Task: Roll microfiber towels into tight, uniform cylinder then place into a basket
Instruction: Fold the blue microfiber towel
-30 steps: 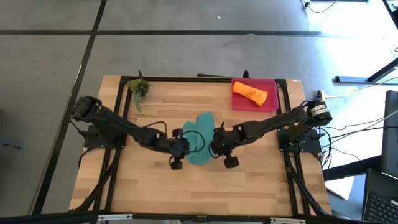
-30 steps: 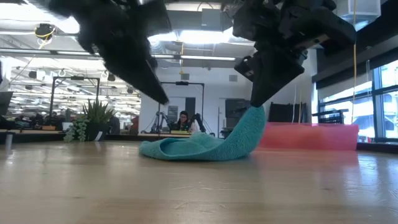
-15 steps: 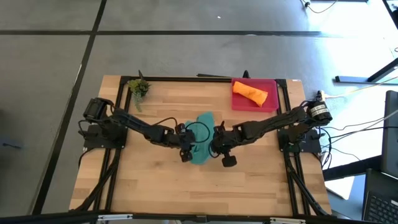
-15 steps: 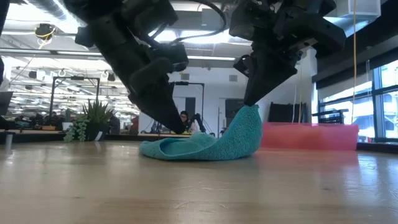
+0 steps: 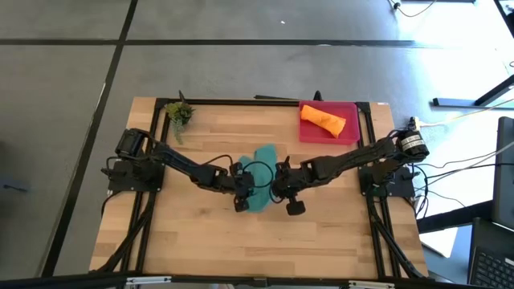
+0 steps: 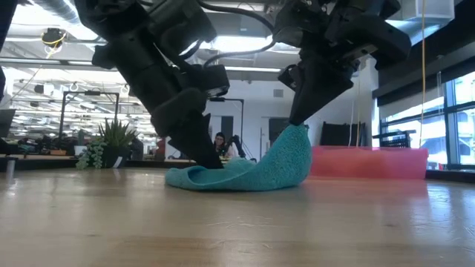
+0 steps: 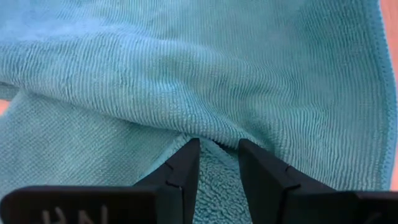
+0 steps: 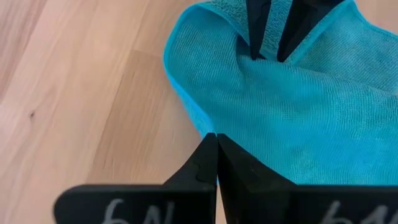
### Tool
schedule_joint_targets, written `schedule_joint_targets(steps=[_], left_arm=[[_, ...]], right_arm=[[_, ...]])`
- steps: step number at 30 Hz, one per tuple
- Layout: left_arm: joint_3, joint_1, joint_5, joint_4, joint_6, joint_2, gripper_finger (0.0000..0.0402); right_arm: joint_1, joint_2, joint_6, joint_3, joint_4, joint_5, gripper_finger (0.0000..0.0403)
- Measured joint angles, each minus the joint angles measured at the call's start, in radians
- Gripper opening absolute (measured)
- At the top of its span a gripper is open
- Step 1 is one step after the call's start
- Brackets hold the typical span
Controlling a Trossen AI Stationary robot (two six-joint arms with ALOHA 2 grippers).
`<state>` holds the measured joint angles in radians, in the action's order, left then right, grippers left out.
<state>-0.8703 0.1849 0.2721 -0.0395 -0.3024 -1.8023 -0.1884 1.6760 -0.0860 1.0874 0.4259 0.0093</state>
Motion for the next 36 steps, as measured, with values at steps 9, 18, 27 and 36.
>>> schedule_joint_targets(steps=[9,18,27,36], left_arm=[[0.000,0.001,0.015,0.026,0.020,0.008,0.0097],[0.000,-0.007,0.066,0.091,0.016,0.017,0.0096],[0.000,-0.017,0.054,0.153,-0.028,0.017,0.0095],[-0.012,-0.007,0.055,0.178,-0.029,0.017,0.0009]], right_arm=[[0.000,0.000,0.000,0.000,0.000,0.000,0.0005],[0.000,0.000,0.000,0.000,-0.001,0.000,0.0005],[0.000,0.000,0.002,0.000,-0.006,-0.001,0.0005],[0.000,0.000,0.003,0.000,-0.006,-0.001,0.0005]])
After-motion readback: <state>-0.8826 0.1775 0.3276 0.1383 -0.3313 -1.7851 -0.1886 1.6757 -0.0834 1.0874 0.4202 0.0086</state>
